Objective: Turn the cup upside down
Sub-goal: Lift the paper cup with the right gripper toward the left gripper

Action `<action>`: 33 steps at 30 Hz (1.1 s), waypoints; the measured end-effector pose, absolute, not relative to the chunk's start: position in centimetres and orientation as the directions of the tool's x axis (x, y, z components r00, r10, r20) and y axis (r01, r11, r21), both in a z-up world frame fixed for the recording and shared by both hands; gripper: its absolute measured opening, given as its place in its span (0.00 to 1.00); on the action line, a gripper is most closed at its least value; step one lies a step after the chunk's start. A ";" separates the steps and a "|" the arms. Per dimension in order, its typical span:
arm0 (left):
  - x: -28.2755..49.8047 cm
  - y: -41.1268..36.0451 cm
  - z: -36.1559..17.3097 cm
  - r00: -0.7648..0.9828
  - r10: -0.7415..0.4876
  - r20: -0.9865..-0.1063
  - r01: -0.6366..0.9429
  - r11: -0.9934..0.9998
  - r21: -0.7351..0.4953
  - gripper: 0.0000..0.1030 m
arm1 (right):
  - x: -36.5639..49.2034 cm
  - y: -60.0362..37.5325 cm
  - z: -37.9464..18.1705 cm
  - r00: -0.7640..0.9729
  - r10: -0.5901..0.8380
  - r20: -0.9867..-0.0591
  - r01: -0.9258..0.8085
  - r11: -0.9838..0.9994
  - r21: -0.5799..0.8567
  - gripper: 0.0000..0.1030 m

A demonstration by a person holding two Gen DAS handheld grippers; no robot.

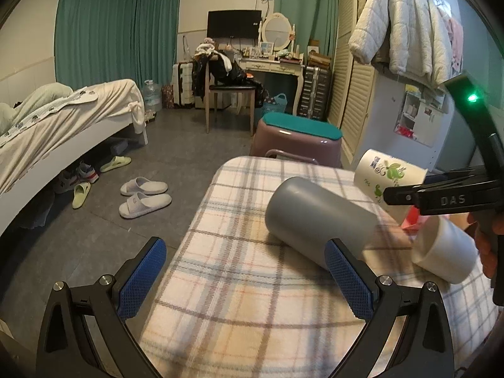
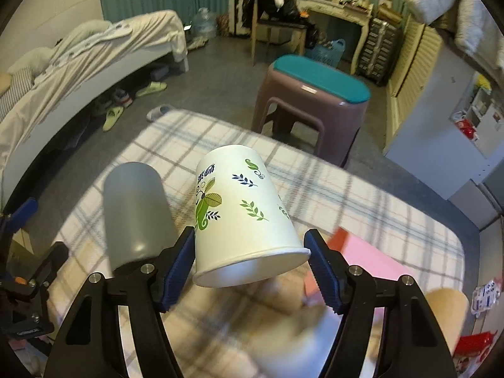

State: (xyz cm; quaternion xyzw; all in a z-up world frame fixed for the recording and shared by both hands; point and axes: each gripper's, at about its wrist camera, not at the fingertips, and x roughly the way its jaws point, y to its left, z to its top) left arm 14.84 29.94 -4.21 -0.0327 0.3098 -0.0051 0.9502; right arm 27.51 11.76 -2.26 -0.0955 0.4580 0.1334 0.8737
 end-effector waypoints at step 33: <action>9.0 26.0 -3.5 0.794 -0.057 -0.605 0.059 0.998 -0.017 1.00 | 10.0 10.0 -6.0 0.529 0.054 -0.847 -0.086 0.996 0.009 0.80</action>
